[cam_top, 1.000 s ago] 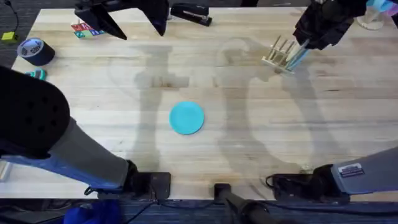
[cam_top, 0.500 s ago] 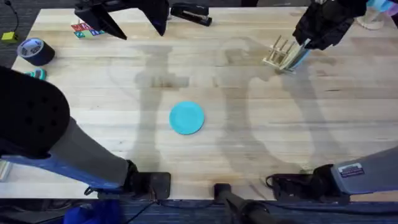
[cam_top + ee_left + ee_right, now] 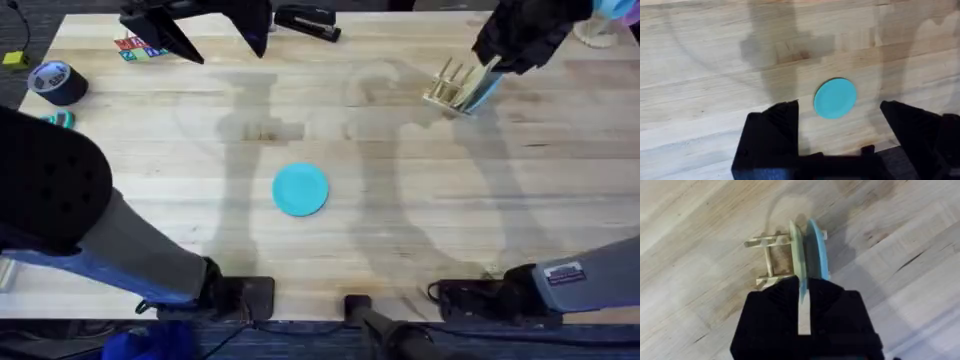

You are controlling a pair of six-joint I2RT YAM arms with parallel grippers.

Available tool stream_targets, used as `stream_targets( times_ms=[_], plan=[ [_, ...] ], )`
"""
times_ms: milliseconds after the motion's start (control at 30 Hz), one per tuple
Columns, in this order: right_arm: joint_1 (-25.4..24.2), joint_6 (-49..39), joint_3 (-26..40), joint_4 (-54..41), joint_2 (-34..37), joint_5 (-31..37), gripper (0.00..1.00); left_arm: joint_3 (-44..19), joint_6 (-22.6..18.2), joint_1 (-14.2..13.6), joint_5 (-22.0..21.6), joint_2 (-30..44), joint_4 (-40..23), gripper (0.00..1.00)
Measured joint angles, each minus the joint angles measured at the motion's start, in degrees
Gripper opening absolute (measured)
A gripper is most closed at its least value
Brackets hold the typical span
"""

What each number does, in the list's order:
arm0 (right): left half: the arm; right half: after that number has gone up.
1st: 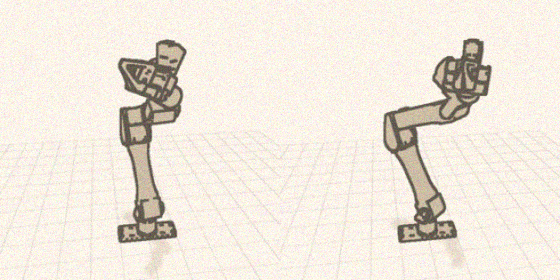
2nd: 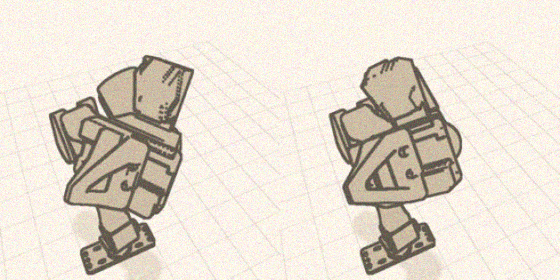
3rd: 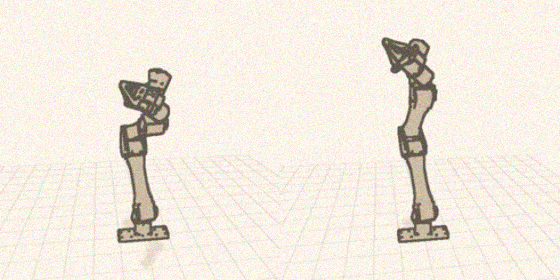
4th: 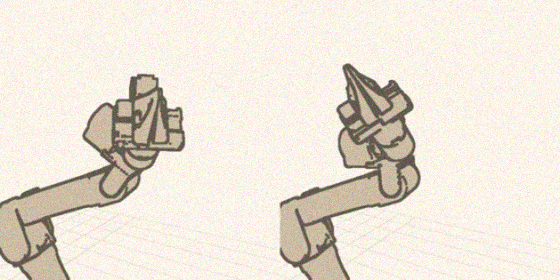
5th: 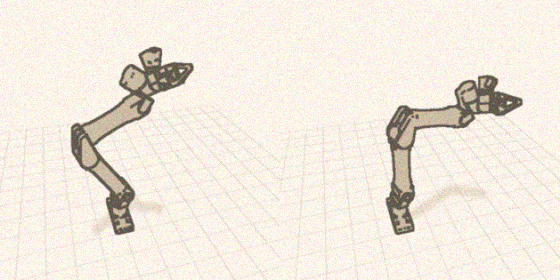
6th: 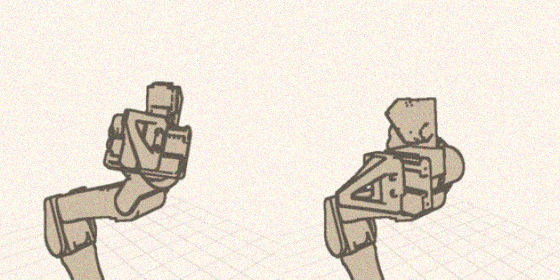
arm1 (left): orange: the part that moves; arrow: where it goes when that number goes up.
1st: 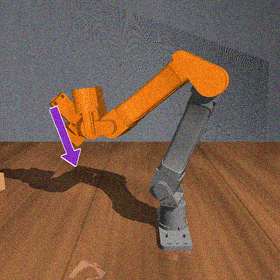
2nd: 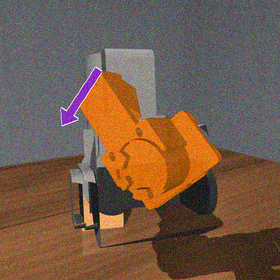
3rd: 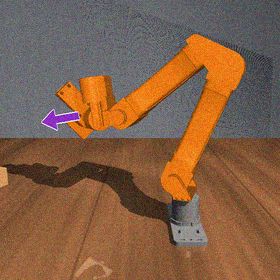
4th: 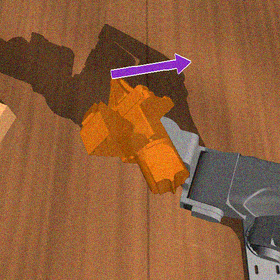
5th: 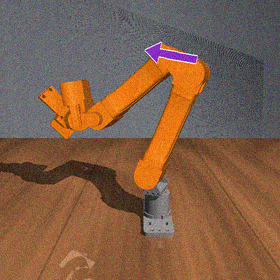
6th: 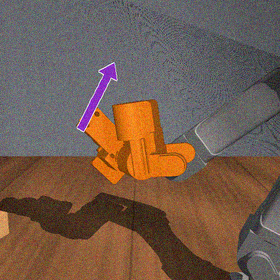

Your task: Pick up the plates from the table one by one and place each into a slot on the dish rack.

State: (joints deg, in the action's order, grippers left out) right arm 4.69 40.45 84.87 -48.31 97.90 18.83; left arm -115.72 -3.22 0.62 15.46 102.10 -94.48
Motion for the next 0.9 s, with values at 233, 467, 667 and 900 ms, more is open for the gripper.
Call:
stream_targets(
  times_ms=[233, 467, 667, 900],
  plan=[
    [0.0, 0.0, 5.5, -1.3, -0.3, 0.0, 0.202, 0.0, 0.0, 0.0, 0.0, 0.0, -0.1, 0.995],
    [1.2, -0.9, 7.0, -3.2, -5.3, 0.0, 0.329, 0.0, 0.0, 0.0, 0.0, 0.0, -1.1, 0.995],
    [3.5, -1.7, 7.2, -4.1, -9.6, 0.0, 0.496, 0.0, 0.0, 0.0, -0.1, -0.4, -1.5, 0.995],
    [4.1, -2.1, 7.3, -4.1, -12.2, 0.0, 0.779, 0.0, -0.8, 0.0, -0.1, -7.3, -1.7, 0.994]
  ],
)
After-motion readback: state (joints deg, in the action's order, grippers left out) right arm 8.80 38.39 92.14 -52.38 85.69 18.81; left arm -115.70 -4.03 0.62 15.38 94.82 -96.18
